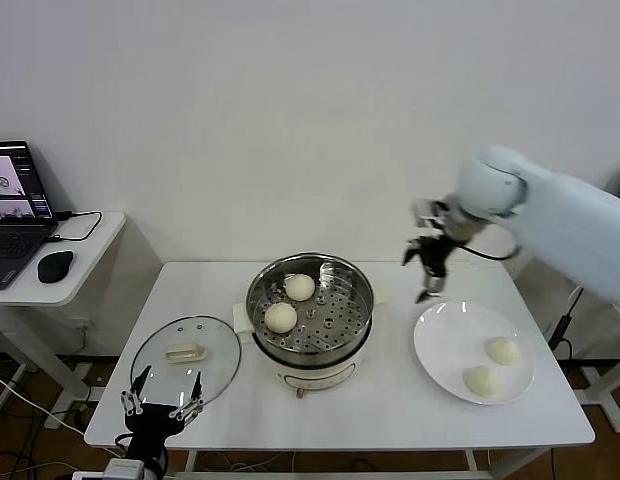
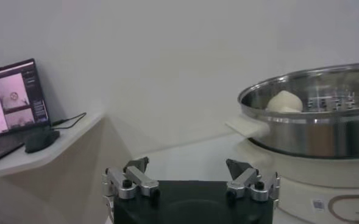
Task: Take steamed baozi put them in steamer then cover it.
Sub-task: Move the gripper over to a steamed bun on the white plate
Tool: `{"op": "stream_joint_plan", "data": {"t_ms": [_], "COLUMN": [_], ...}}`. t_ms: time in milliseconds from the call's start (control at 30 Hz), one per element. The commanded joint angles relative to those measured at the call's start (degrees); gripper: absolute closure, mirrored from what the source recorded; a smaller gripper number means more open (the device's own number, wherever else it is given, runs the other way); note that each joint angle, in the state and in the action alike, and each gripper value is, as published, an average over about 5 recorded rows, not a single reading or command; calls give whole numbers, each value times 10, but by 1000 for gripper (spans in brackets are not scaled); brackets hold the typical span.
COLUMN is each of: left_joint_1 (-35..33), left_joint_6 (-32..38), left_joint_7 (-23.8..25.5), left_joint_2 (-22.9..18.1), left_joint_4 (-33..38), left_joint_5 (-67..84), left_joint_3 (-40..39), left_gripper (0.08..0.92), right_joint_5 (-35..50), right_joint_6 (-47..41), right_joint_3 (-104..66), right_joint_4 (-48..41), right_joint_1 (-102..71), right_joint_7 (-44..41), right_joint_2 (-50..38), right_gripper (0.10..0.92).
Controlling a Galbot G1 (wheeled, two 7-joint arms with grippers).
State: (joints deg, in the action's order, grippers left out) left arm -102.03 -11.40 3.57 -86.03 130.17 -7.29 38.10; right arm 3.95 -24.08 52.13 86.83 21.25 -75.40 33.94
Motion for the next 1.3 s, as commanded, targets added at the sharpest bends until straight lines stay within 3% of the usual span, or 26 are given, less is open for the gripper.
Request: {"op": "stream_joint_plan", "data": {"t_ms": [33, 467, 1300], "left_joint_1": [-5, -14, -23], "left_joint_6": [0, 0, 3], "left_joint_7": [0, 1, -2], "left_joint_2": [1, -1, -4], "left_joint_4": [-2, -10, -33], "left_joint_5": [-1, -12, -17], "left_joint_3": [-1, 1, 2], "left_gripper": [177, 177, 177], "right_joint_5": [-63, -148, -177], "right_joint_6": [28, 54, 74], "right_joint_3": [-63, -174, -186], "right_joint_4": [46, -36, -126], "right_joint_1": [-110, -289, -353], "right_joint_7": [-7, 3, 43], "right_joint_2": [-119, -84, -19], "right_gripper": [203, 202, 203]}}
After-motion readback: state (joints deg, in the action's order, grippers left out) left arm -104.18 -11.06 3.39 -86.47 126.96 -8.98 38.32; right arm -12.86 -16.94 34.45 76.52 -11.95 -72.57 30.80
